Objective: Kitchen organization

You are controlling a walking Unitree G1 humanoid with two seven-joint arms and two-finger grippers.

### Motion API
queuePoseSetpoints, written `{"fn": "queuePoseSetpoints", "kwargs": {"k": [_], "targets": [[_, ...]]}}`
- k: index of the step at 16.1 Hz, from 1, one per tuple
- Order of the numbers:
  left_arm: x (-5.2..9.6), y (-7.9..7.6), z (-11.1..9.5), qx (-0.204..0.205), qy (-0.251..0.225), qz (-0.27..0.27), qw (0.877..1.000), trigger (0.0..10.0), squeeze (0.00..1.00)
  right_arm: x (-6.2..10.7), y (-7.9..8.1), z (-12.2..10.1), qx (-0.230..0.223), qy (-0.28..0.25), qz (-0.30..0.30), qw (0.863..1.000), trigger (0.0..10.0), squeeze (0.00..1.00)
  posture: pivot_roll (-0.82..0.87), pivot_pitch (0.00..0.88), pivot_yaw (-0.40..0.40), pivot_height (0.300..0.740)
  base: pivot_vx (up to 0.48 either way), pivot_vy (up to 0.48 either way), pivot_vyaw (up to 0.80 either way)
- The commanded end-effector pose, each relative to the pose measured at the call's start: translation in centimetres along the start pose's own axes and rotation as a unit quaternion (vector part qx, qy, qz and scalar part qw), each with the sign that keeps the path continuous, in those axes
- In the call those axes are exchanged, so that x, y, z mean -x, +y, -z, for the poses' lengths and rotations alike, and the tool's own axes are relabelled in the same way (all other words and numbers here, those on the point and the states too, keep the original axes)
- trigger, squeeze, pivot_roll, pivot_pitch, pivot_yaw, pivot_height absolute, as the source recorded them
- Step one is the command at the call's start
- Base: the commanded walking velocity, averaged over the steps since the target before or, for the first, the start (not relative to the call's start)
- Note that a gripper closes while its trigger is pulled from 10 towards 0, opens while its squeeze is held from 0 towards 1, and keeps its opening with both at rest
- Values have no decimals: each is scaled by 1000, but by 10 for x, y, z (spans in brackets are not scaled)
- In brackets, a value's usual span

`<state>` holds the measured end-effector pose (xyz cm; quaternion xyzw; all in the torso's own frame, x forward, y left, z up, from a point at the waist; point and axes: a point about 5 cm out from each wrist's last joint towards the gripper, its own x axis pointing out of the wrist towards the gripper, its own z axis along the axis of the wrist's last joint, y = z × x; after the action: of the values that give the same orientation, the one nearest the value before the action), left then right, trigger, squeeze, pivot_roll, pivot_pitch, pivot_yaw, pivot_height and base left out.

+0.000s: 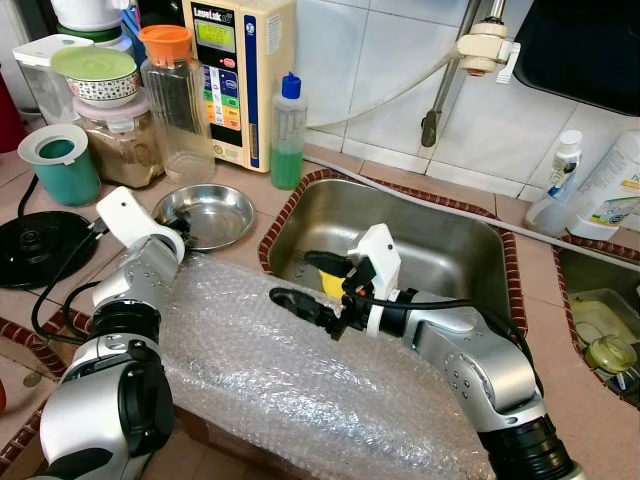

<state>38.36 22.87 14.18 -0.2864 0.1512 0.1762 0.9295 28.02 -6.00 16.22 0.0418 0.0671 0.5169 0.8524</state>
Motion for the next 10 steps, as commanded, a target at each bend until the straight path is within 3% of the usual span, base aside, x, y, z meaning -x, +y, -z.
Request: {"fn": "queuePoseSetpoints", "kwargs": {"k": [1, 6, 8, 10], "targets": [[-1, 6, 10, 2, 25, -20, 999, 0, 0, 1, 2, -5, 10, -4, -2, 1000, 10000, 0, 76, 0, -51, 740, 0, 0, 0], [-2, 7, 7, -14, 18, -15, 1000, 0, 0, 1, 3, -5, 11, 1, -3, 1000, 10000, 0, 79, 0, -52, 740, 0, 0, 0], [0, 0, 0, -70, -8, 10, 997, 0, 0, 1, 4, -3, 9, 5, -7, 1000, 10000, 0, 89, 0, -55, 740, 0, 0, 0], [0, 0, 0, -71, -8, 12, 997, 0, 0, 0, 4, -3, 10, 6, -10, 1000, 10000, 0, 95, 0, -56, 740, 0, 0, 0]]}}
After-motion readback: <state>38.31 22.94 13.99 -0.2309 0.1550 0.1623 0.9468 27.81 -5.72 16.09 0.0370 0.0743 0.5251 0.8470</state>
